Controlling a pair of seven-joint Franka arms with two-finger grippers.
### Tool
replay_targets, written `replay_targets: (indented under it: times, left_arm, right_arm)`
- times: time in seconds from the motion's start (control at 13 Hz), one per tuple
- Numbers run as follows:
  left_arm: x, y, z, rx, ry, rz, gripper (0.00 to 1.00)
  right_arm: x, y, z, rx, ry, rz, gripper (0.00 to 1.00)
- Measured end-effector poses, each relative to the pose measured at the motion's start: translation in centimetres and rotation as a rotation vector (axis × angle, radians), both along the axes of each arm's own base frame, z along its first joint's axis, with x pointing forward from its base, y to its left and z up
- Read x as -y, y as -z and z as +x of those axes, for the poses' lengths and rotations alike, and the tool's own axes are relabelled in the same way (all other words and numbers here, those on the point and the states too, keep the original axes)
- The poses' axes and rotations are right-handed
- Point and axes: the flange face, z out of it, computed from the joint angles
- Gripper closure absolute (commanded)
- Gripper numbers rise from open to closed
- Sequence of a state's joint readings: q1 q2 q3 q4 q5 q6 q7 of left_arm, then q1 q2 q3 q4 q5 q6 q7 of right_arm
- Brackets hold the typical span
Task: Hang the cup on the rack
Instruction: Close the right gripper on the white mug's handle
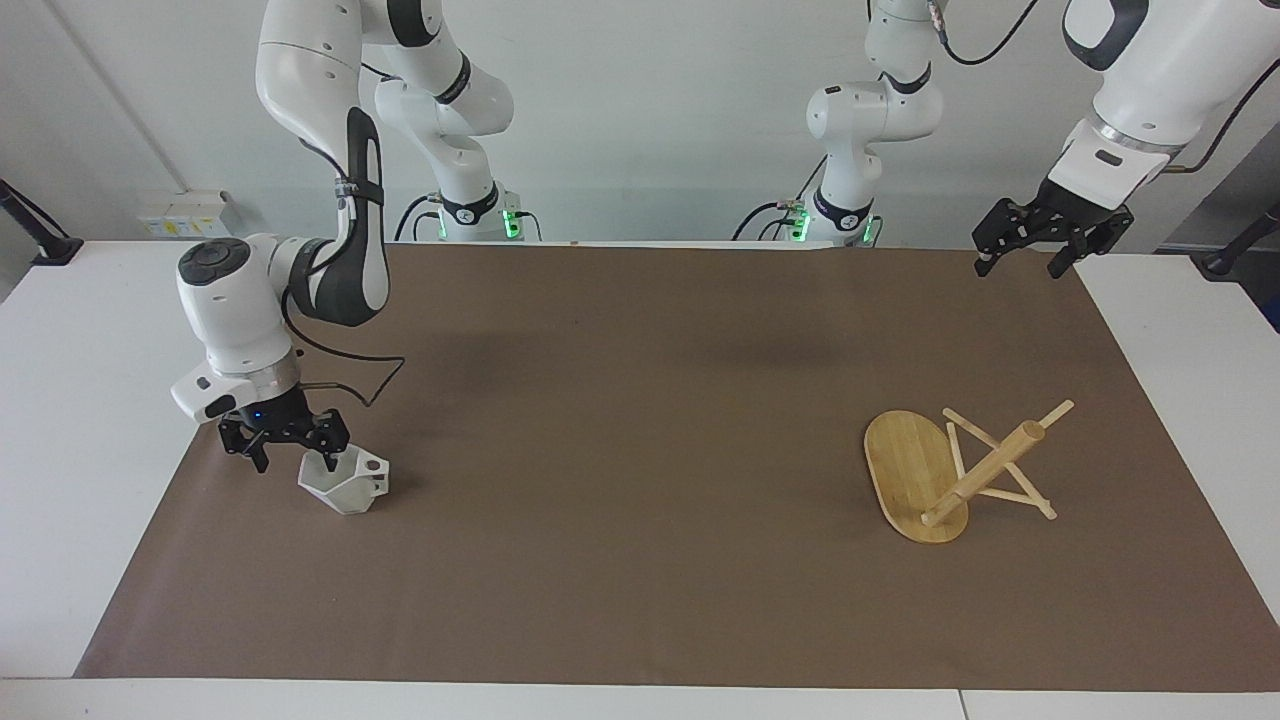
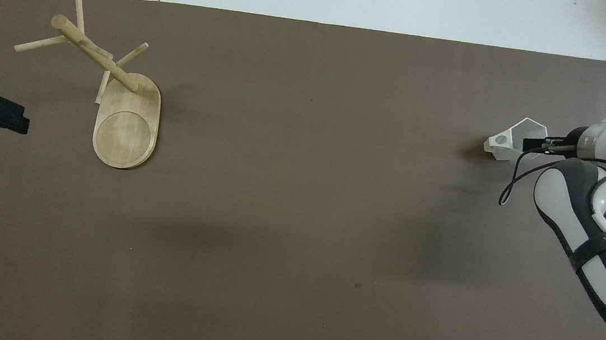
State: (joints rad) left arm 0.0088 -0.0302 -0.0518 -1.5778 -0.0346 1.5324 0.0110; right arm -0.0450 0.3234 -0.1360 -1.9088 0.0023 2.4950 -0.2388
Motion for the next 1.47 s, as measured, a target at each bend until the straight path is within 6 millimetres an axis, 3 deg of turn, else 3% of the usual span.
replay_targets:
  times: [0.54,1.0,1.47]
  left_arm:
    - [0.0,0.0,0.0,0.000,0.000,0.000,0.00]
    - [0.0,0.0,0.0,0.000,0.000,0.000,0.00]
    - [0.0,0.0,0.0,0.000,0.000,0.000,0.00]
  right_arm:
    - [0.0,0.5,-0.4,-0.037,0.082,0.111,0.00]
    - [0.1,-1.3,0.4,0.000,0.082,0.110,0.04]
    - [0.1,-1.3,0.4,0.001,0.082,0.110,0.39]
